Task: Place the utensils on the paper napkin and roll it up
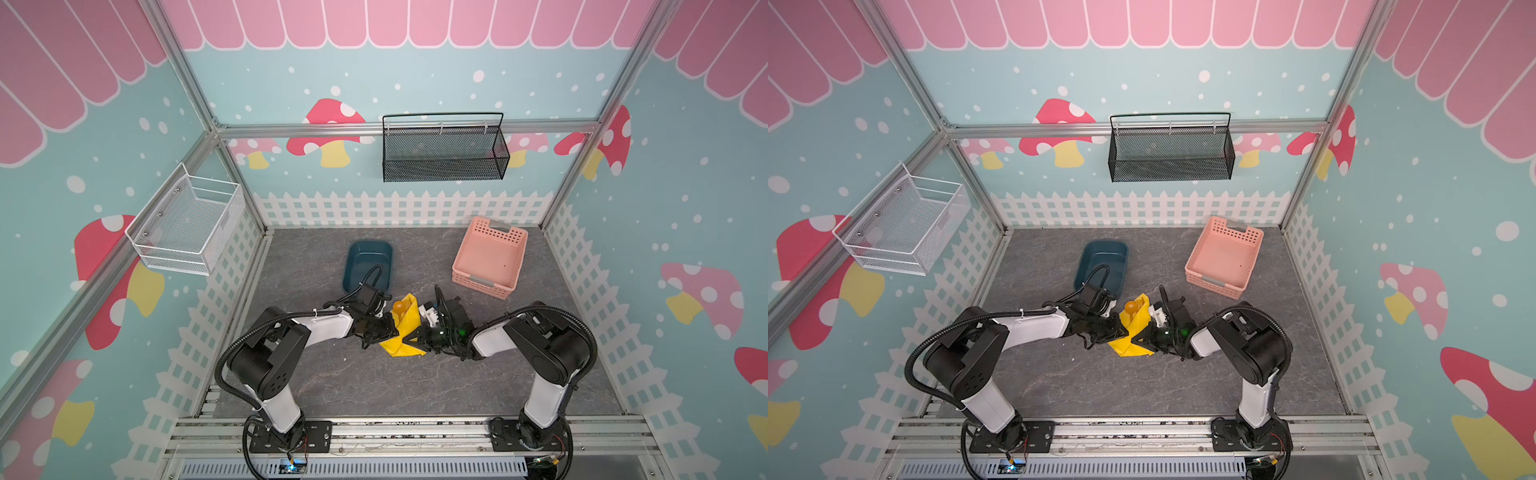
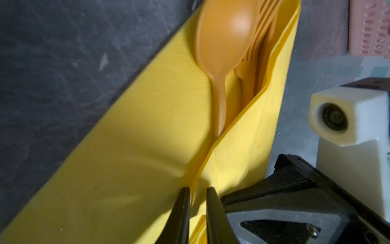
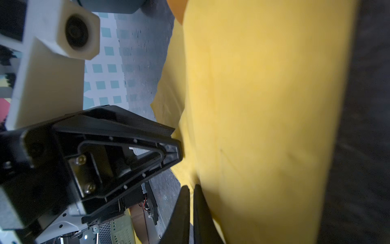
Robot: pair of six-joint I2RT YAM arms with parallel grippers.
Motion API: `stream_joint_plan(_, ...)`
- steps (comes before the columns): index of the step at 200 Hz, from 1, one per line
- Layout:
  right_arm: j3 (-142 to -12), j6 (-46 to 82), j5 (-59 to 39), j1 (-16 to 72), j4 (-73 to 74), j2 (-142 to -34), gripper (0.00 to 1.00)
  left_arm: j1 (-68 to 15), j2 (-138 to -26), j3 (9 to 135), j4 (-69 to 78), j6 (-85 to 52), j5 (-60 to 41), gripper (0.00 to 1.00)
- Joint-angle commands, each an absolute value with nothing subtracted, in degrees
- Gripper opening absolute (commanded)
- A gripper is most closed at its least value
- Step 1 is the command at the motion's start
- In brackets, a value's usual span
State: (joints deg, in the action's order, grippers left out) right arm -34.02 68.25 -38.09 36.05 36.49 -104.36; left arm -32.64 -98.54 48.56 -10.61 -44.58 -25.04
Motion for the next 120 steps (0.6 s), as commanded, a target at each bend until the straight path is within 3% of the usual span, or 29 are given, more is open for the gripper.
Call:
stream_joint_plan(1,-33.57,68.87,-37.45,35.91,36.65,-104.39,0.09,-32.59,-97.41,47.31,-9.14,-45.96,-26.32,0.21)
stream_joint_plan(65,-33.65,68.86,-37.54,35.87,36.69,-104.25,0.09,-32.54,-97.18,45.66,-5.28,-47.83,-25.94,0.23)
stream_joint_plan(120,-33.23,68.85,-37.44,35.72,36.41,-101.73,0.1,-32.49,-97.27,46.15,-5.16,-47.66,-24.45,0.04)
